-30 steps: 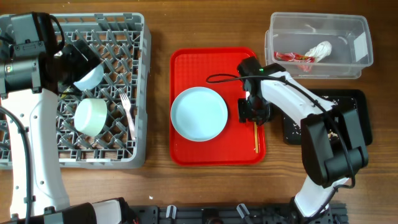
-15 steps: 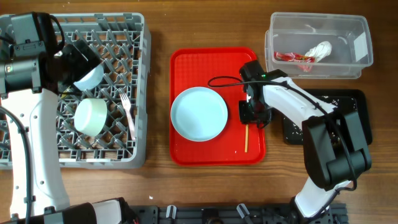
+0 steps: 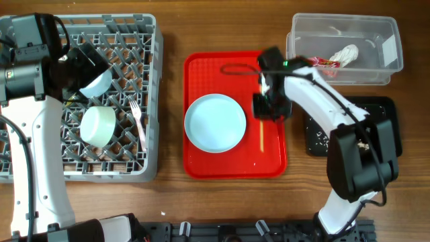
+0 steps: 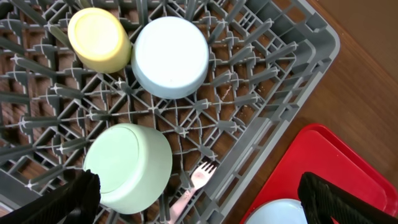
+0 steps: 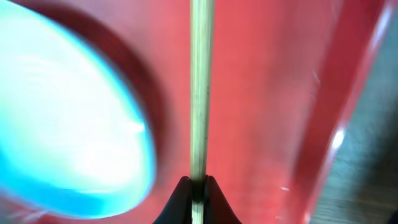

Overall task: Sort waste into correct bins and load items into the dishwasher rack
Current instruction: 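Carry the chopsticks with the right gripper and place them in the rack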

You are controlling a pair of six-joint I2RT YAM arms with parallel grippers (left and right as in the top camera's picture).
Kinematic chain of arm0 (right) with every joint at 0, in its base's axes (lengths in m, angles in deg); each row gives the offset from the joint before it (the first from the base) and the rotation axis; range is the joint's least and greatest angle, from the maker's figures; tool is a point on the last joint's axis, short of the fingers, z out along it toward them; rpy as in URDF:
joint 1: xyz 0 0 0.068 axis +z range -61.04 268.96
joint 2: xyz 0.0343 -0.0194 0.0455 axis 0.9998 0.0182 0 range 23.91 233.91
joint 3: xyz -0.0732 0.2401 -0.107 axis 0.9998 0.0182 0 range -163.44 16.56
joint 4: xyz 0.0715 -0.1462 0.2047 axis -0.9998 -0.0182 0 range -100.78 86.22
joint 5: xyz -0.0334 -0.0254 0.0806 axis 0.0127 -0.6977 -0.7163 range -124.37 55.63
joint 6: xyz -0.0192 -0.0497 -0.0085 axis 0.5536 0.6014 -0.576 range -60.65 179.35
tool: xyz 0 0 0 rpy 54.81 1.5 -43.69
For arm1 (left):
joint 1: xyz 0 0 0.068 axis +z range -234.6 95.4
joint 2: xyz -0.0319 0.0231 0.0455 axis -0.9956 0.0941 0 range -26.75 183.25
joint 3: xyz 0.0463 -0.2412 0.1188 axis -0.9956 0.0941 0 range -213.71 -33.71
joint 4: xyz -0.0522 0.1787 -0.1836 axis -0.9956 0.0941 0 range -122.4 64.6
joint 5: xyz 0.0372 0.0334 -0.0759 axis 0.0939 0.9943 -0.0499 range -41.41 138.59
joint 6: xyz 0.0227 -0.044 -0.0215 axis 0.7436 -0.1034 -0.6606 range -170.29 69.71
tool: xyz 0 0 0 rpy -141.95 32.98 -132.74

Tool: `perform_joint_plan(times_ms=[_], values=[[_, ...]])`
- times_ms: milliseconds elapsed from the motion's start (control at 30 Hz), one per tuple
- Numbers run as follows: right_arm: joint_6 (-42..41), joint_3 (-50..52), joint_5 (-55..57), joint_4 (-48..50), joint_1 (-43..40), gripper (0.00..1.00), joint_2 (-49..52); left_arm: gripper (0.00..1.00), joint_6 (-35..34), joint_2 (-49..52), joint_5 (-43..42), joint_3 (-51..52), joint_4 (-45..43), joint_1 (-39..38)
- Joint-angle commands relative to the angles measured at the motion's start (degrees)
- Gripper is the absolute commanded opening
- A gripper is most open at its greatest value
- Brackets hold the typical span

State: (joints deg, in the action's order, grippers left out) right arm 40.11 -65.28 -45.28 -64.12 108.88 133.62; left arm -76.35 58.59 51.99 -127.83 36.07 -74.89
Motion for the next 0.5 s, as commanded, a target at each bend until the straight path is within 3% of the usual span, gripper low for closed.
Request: perform_joint_plan(times_ms=[0,100,200,300,467], values=[[-0.4,-8.5,-16.0,1.9,0.2,0.04,0.1,1.00,-0.1,0.2,0.5,0.0,0.0,0.2],[-4.7,-9.4,-30.4,12.9,1.5,0.04,0.1,1.00,-0.1,0.2,0.5,0.0,0.0,0.2],[-15.3,-9.3,-31.9,26.0,5.8,0.04,0.3,1.00,-0.1,0.2,0.5,0.0,0.0,0.2],[-22.0,-9.3,-27.1,37.6,12.8,0.04,1.2,1.00,-0.1,0.2,0.5,0.0,0.0,0.2],[-29.5,-9.3,-15.4,43.8,24.1,0.04,4.9,1.00,-0.1,0.2,0.5,0.0,0.0,0.2]])
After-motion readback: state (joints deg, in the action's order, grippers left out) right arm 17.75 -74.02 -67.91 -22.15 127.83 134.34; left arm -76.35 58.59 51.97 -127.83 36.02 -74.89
